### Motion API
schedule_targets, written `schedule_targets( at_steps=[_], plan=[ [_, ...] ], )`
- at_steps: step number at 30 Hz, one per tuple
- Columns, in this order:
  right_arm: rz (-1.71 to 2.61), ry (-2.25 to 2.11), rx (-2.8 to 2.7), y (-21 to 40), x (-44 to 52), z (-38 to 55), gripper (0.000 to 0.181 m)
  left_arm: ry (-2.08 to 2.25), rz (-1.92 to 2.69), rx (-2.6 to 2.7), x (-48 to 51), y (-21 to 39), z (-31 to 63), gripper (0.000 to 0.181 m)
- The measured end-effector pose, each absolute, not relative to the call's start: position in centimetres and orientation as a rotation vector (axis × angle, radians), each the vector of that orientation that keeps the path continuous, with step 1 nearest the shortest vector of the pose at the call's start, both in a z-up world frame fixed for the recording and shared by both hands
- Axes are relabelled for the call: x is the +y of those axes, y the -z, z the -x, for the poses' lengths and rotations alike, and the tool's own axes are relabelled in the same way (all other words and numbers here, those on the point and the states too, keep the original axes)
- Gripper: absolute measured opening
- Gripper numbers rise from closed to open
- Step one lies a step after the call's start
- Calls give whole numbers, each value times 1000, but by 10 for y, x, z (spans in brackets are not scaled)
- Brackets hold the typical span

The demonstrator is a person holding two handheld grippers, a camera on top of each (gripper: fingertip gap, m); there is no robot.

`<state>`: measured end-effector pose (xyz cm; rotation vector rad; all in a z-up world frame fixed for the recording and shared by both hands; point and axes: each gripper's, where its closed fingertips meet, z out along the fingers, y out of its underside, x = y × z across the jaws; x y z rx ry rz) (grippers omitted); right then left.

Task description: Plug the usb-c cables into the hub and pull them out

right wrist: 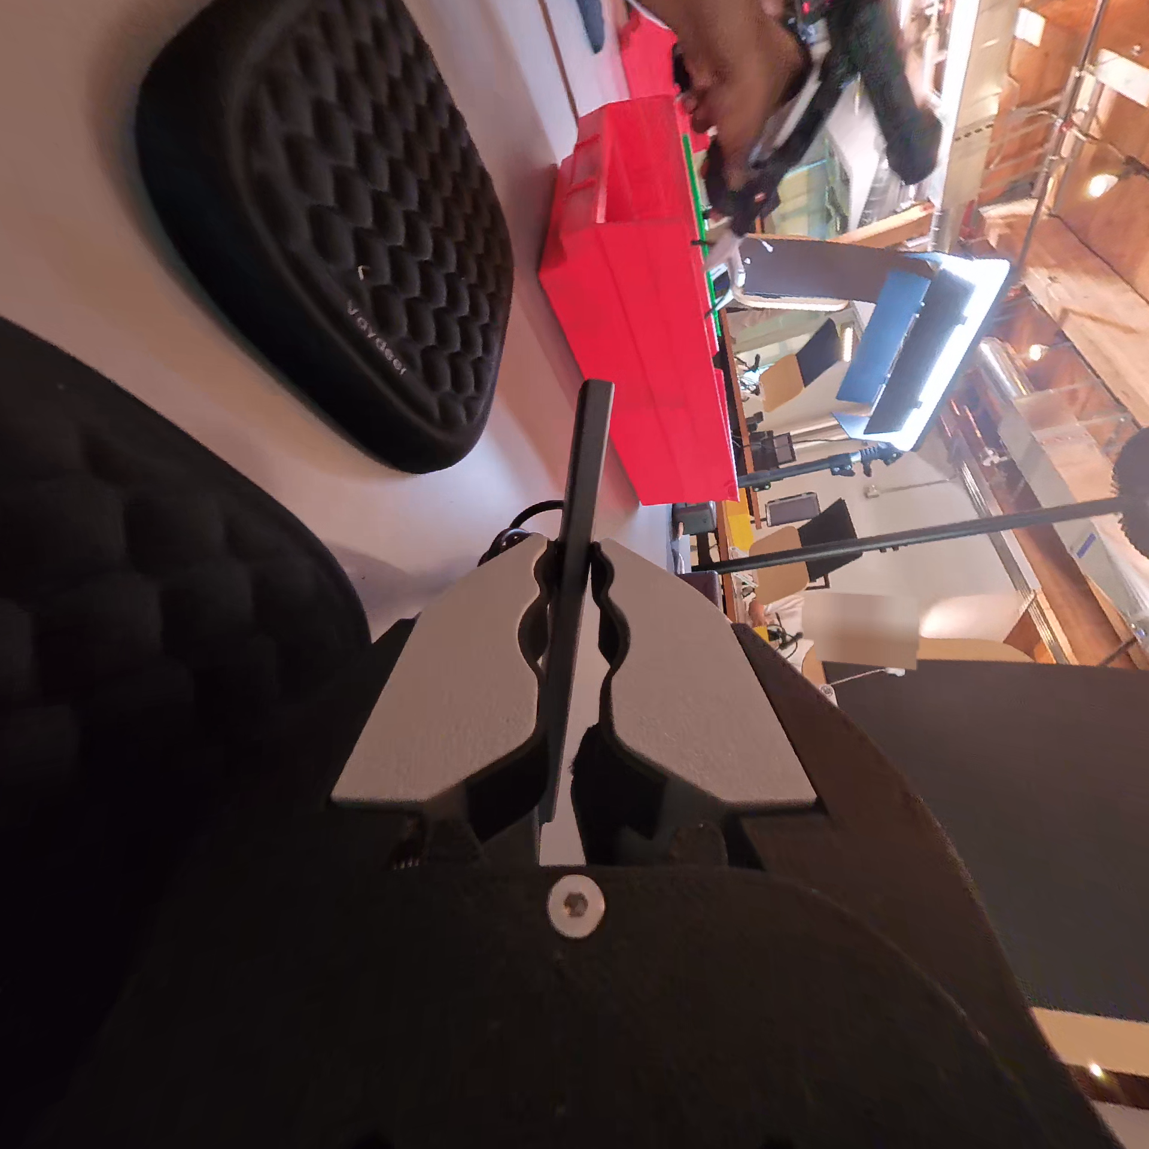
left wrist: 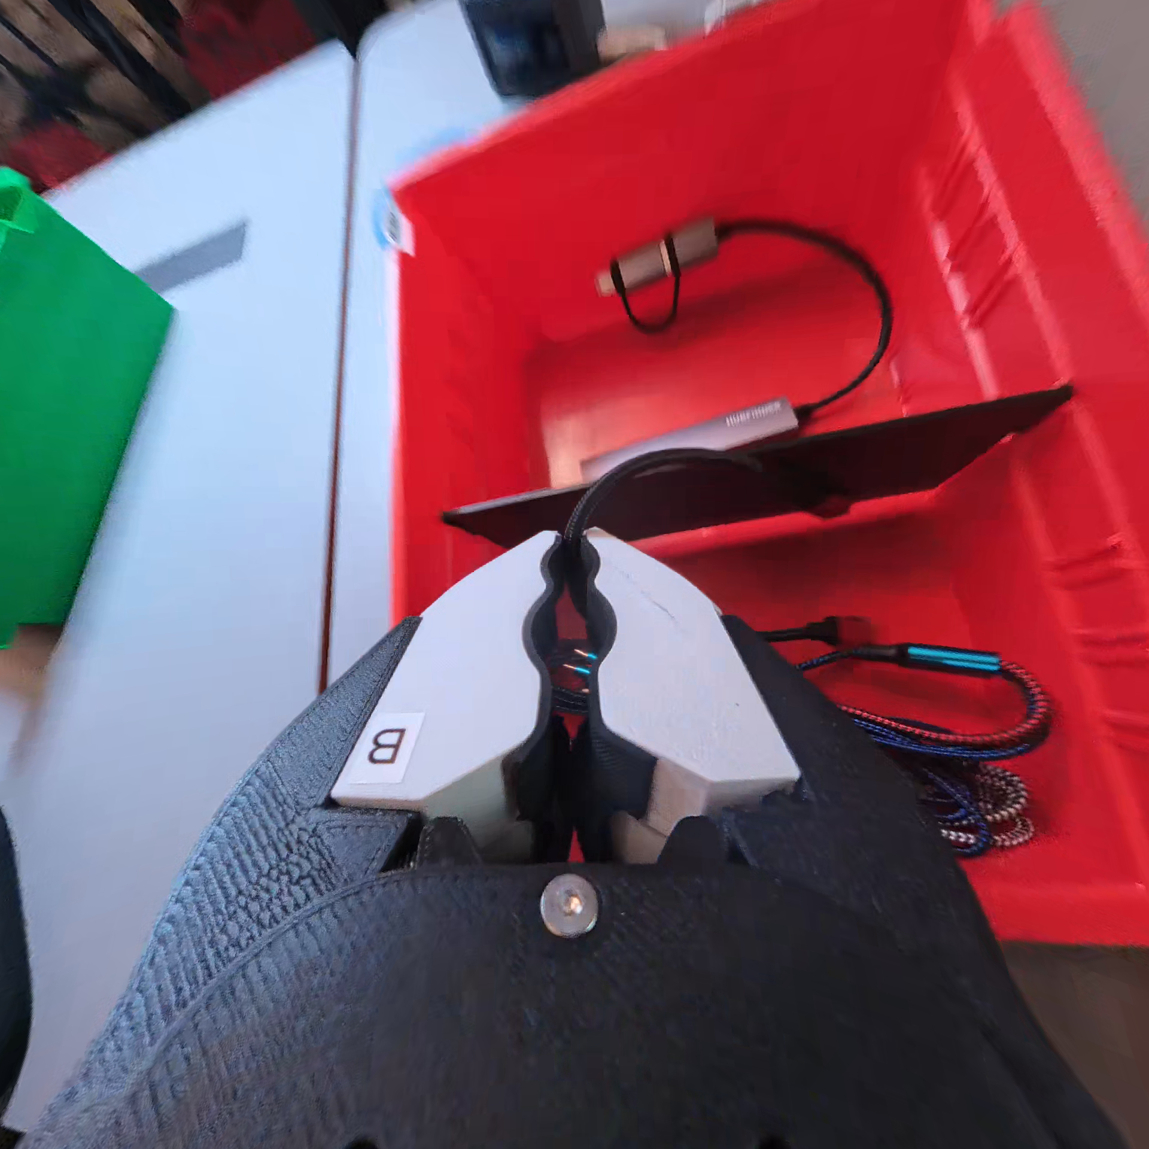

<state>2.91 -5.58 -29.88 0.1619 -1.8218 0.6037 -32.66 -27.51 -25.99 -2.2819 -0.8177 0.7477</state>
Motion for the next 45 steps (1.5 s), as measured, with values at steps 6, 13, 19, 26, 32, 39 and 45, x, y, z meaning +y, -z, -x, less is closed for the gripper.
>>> schedule_targets(
  at_steps=[6, 13, 19, 26, 32, 39, 45],
  plan=[
    [-196, -602, -1881, 313, -53, -33, 15, -902, 2007, -741, -283, 183, 307, 3],
    [-10, -800, -2047, 315, -48, -51, 50, -866, 1893, -635, -271, 148, 275, 2],
    [302, -1038, -2169, 308, -41, -70, 81, -762, 1791, -573, -257, 132, 257, 2],
    [577, -1611, -1813, 222, -30, -72, 82, -398, 1517, -449, -222, 109, 218, 2],
    [501, -1956, -1085, 110, -19, -67, 56, 34, 1228, -309, -177, 97, 145, 2],
    [478, -1960, -1129, 113, -38, -62, 52, 251, 1070, -352, -159, 110, 109, 2],
    [501, -1761, -1342, 160, -86, -50, 47, 329, 890, -447, -154, 119, 101, 2]
  ],
)
